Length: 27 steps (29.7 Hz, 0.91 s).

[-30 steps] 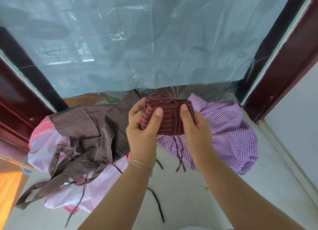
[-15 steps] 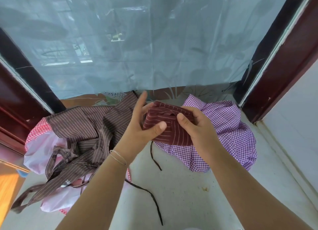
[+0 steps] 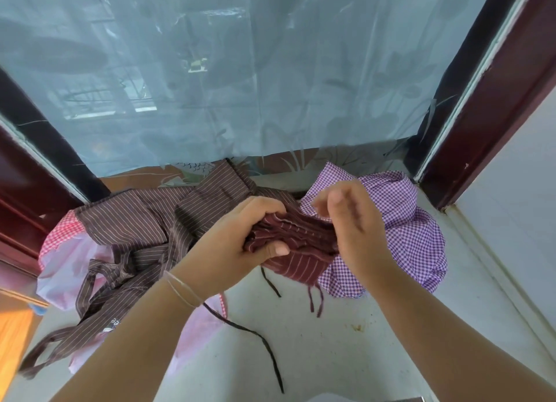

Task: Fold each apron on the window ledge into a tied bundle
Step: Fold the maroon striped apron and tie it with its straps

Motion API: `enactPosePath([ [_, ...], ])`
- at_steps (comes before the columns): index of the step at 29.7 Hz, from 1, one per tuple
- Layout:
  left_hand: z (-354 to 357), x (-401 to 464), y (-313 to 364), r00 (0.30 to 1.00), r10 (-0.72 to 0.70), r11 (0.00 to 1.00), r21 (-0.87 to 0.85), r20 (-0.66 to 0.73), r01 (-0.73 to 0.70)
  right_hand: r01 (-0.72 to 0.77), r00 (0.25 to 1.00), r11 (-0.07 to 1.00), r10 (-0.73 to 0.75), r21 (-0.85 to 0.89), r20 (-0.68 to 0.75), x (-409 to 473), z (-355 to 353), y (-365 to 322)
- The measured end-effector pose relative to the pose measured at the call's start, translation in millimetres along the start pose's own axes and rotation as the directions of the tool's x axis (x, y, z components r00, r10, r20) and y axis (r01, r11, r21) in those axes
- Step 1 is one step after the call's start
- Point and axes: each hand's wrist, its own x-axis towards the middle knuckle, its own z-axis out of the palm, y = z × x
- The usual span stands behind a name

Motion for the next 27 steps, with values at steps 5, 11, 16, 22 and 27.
enactPosePath([
  [5, -19.9, 7.6, 8.6, 0.979, -0.051, 0.916, -0.382, 0.197, 0.125, -0.533, 0.680, 0.845, 0.410, 0.026, 0.608, 16.9, -6.2, -17.8],
  [11, -31.2, 6.6, 6.5, 0.896, -0.200, 0.922, -0.234, 0.396, 0.309, -0.406, 0.719, 0.912, 0.353, -0.050, 0.598, 13.8, -6.3, -13.1],
  [16, -23.4, 7.5, 11.3, 0.845, -0.337, 0.914, -0.069, 0.416, 0.399, -0.052, 0.838, 0.948, 0.212, -0.314, 0.502, 11.5, -6.9, -17.8],
  [22, -20.4, 3.2, 8.4, 0.885, -0.384, 0.916, 0.232, 0.264, 0.328, 0.015, 0.886, 0.912, 0.178, -0.410, 0.428, 22.1, -23.9, -6.3],
  [27, -13.3, 3.7, 4.5, 0.915, -0.347, 0.901, 0.343, 0.205, 0.265, 0.070, 0.922, 0.894, 0.111, -0.442, 0.371, 24.4, -23.5, -2.6],
])
